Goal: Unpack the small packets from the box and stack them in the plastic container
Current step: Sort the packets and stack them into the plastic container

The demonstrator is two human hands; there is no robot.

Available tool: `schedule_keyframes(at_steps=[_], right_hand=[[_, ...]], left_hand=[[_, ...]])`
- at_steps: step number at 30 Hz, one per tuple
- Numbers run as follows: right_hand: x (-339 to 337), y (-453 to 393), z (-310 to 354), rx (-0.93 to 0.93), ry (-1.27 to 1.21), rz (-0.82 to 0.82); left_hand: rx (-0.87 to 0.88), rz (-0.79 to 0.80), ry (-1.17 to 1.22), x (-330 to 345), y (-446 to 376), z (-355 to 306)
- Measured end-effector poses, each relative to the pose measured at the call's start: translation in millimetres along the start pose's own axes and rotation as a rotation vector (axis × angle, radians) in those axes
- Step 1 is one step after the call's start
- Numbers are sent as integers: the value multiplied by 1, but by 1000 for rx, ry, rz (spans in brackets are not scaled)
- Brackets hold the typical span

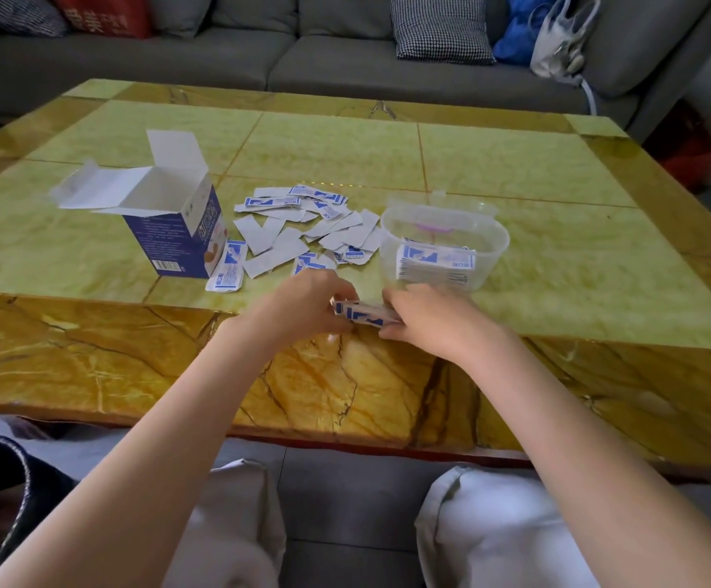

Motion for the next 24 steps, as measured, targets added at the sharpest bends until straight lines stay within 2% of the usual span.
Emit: schedule_keyframes(at_steps=[3,14,19,24], right_hand=[[-1,-1,0,30,-53,22],[-12,0,-10,82,-242,-106],[-15,3,-8,72,-260,-99],[-18,1,-9,104,-232,-101]], left_hand=[[7,-14,21,2,-3,-4],[-58,-142,72,-11,-3,2],[-68,-161,89,-10,-4,5],[-109,-245,85,-16,-2,7]])
Point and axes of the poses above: each hand's wrist, its own y-axis away from the middle knuckle, its own x-axis out of the palm, z = x × y, the point moved 7 cm from there along -y, towards the middle knuckle, and after that the axes turned 2 degrees about x, right-handed, at the moved point
